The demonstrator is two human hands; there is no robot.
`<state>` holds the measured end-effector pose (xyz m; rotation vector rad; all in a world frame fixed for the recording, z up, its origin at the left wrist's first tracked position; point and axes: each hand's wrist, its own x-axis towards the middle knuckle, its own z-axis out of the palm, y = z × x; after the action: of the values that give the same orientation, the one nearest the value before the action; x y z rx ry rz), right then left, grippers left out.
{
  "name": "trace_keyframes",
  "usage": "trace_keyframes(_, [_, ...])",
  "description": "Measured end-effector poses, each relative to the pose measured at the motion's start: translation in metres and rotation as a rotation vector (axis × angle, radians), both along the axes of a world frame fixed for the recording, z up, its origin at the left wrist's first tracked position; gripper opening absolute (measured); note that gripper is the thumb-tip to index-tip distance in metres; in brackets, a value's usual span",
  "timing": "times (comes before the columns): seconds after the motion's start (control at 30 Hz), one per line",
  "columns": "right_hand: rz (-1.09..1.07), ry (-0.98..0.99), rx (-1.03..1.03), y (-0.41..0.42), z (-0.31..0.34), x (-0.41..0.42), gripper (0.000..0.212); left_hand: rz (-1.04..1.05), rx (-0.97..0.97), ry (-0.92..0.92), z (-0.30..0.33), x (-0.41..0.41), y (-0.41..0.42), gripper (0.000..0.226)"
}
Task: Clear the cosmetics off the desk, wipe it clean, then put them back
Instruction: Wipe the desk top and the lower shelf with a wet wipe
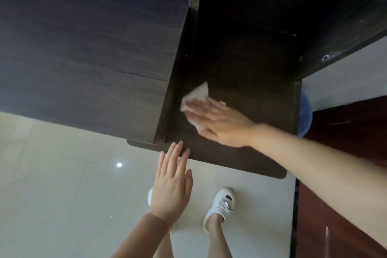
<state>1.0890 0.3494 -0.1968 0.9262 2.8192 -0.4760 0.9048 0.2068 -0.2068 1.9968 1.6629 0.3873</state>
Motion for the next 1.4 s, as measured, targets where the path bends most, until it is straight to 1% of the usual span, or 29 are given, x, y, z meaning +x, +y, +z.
trace_keyframes(0.1, [-0.453,-0.006,-0.112,0.08,0.008,-0.004,0.059,0.023,-0.005,0.039,0.0,0.005,0.0,0.042])
trace_keyframes(0.13, [-0.554,-0.004,-0.139,0.088,0.009,-0.011,0.059,0.029,-0.001,0.045,0.0,0.006,0.0,0.042])
trace_keyframes(0.17, [-0.575,0.007,-0.139,0.083,0.008,-0.019,0.06,0.035,0.003,0.042,0.0,0.006,0.0,0.042])
trace_keyframes(0.2, [-0.526,0.016,-0.091,0.067,0.004,-0.027,0.06,0.04,0.012,0.028,0.0,0.007,-0.001,0.042])
trace_keyframes(0.27, [-0.298,0.085,0.039,0.012,-0.007,-0.029,0.058,0.029,0.037,-0.039,0.002,0.009,-0.002,0.045])
trace_keyframes(0.3, [-0.183,0.1,0.054,-0.021,-0.012,-0.023,0.059,0.011,0.053,-0.077,0.004,0.01,-0.001,0.047])
trace_keyframes(0.37, [0.042,0.054,0.012,-0.078,-0.011,0.0,0.065,-0.02,0.096,-0.135,0.009,0.014,0.008,0.05])
trace_keyframes(0.43, [0.173,0.015,-0.04,-0.078,-0.006,0.035,0.064,-0.029,0.135,-0.167,0.014,0.021,0.026,0.048])
trace_keyframes(0.47, [0.116,-0.022,-0.067,-0.061,-0.006,0.051,0.062,-0.031,0.15,-0.167,0.015,0.026,0.037,0.046])
trace_keyframes(0.5, [-0.02,-0.063,-0.086,-0.037,-0.005,0.063,0.06,-0.028,0.166,-0.153,0.016,0.031,0.051,0.045])
trace_keyframes(0.57, [-0.432,-0.082,0.0,0.016,-0.008,0.082,0.058,0.008,0.16,-0.094,0.013,0.041,0.08,0.046])
trace_keyframes(0.63, [-0.88,-0.04,0.017,0.052,-0.006,0.088,0.058,0.048,0.096,0.001,0.01,0.045,0.107,0.051])
trace_keyframes(0.67, [-1.047,-0.031,0.036,0.058,-0.008,0.081,0.058,0.041,0.085,0.076,0.008,0.046,0.117,0.052])
trace_keyframes(0.7, [-1.131,-0.033,0.063,0.058,-0.008,0.068,0.058,0.012,0.094,0.159,0.005,0.047,0.124,0.052])
trace_keyframes(0.73, [-1.12,-0.007,0.087,0.055,-0.01,0.049,0.058,-0.025,0.115,0.229,0.003,0.047,0.126,0.052])
trace_keyframes(0.77, [-1.003,0.048,0.094,0.049,-0.012,0.029,0.057,-0.052,0.135,0.27,0.002,0.047,0.126,0.05])
trace_keyframes(0.83, [-0.639,0.14,0.054,0.038,-0.012,-0.002,0.055,-0.057,0.152,0.268,-0.001,0.048,0.125,0.05])
trace_keyframes(0.9, [-0.425,0.154,0.013,0.053,-0.007,0.001,0.053,-0.032,0.152,0.261,-0.001,0.048,0.125,0.049])
trace_keyframes(0.93, [-0.428,0.143,0.017,0.067,-0.004,0.013,0.053,-0.028,0.165,0.27,-0.002,0.048,0.126,0.049])
trace_keyframes(0.97, [-0.501,0.117,0.035,0.079,-0.003,0.026,0.052,-0.032,0.18,0.283,-0.002,0.048,0.126,0.048])
trace_keyframes(1.0, [-0.655,0.093,0.044,0.091,-0.004,0.042,0.052,-0.039,0.183,0.299,-0.001,0.048,0.126,0.047])
trace_keyframes(1.07, [-1.069,0.033,0.022,0.111,-0.004,0.068,0.054,-0.057,0.181,0.329,0.0,0.049,0.126,0.047])
trace_keyframes(1.1, [-1.229,-0.004,0.009,0.117,-0.004,0.071,0.054,-0.06,0.181,0.34,0.001,0.049,0.126,0.047])
trace_keyframes(1.13, [-1.317,-0.034,0.011,0.121,-0.005,0.063,0.055,-0.061,0.178,0.348,0.001,0.049,0.126,0.047])
trace_keyframes(1.17, [-1.328,-0.036,0.016,0.123,-0.005,0.05,0.055,-0.058,0.176,0.35,0.001,0.049,0.126,0.047])
trace_keyframes(1.2, [-1.258,0.002,0.022,0.123,-0.006,0.033,0.054,-0.054,0.176,0.347,0.001,0.049,0.126,0.047])
trace_keyframes(1.27, [-0.923,0.106,0.051,0.118,-0.009,-0.002,0.053,-0.052,0.178,0.34,0.001,0.049,0.127,0.046])
trace_keyframes(1.33, [-0.62,0.127,0.039,0.116,-0.007,-0.017,0.054,-0.051,0.181,0.341,0.0,0.049,0.126,0.046])
trace_keyframes(1.4, [-0.601,0.103,0.063,0.128,-0.004,-0.001,0.053,-0.048,0.181,0.338,0.0,0.049,0.127,0.046])
